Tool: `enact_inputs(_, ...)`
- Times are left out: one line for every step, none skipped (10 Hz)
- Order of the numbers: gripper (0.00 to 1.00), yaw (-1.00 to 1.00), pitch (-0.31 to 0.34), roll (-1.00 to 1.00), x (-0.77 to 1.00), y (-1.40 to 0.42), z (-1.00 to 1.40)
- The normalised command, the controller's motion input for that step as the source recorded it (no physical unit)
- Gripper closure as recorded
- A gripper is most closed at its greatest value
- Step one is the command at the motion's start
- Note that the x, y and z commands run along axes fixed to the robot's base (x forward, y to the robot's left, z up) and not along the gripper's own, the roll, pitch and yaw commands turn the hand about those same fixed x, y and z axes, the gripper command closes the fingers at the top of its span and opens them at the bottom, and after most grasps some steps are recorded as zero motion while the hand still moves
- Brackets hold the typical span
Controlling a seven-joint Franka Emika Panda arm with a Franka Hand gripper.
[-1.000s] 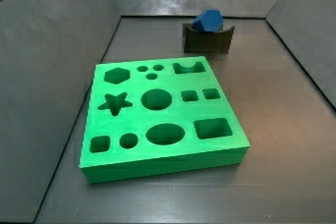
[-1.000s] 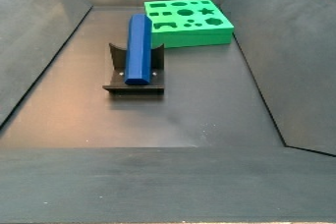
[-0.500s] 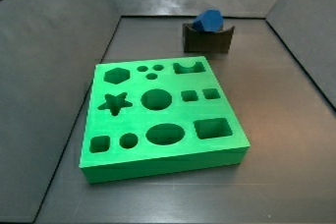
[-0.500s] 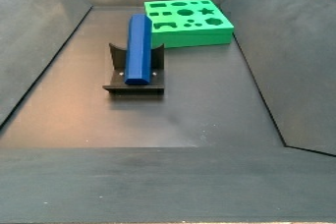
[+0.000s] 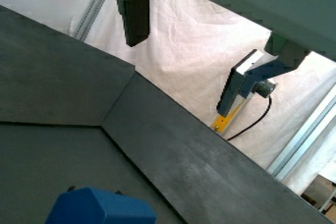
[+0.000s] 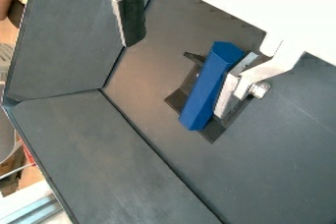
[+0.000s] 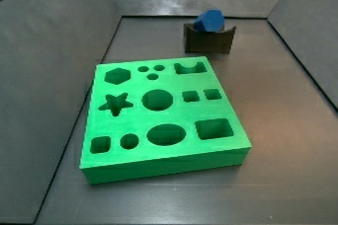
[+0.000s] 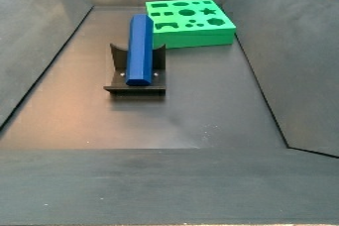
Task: Pick up the hexagon object. Move up. Place the hexagon object on the fixture. Regrasp the hexagon object. Move to above the board. Insert the hexagon object.
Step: Regrasp the hexagon object.
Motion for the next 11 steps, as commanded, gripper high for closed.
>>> enact_inputs(0.00,0.10,0.064,0.14,0.40,-0.05,-0.03)
enact_inputs(0.00,0.10,0.065,0.14,0.40,-0.05,-0.03)
enact_inputs(0.00,0.10,0.066,0.14,0.40,-0.05,-0.03)
enact_inputs(0.00,0.10,0.066,0.14,0.40,-0.05,-0.03)
enact_inputs(0.00,0.10,0.067,0.14,0.40,-0.05,-0.03)
enact_inputs(0.00,0.10,0.067,0.14,0.40,-0.05,-0.03)
enact_inputs(0.00,0.10,0.067,0.14,0.40,-0.05,-0.03)
enact_inputs(0.00,0.10,0.067,0.14,0.40,-0.05,-0.03)
enact_inputs(0.00,0.10,0.067,0.14,0.39,-0.05,-0.03)
enact_inputs(0.00,0.10,0.067,0.14,0.39,-0.05,-0.03)
enact_inputs(0.00,0.10,0.068,0.14,0.39,-0.05,-0.03)
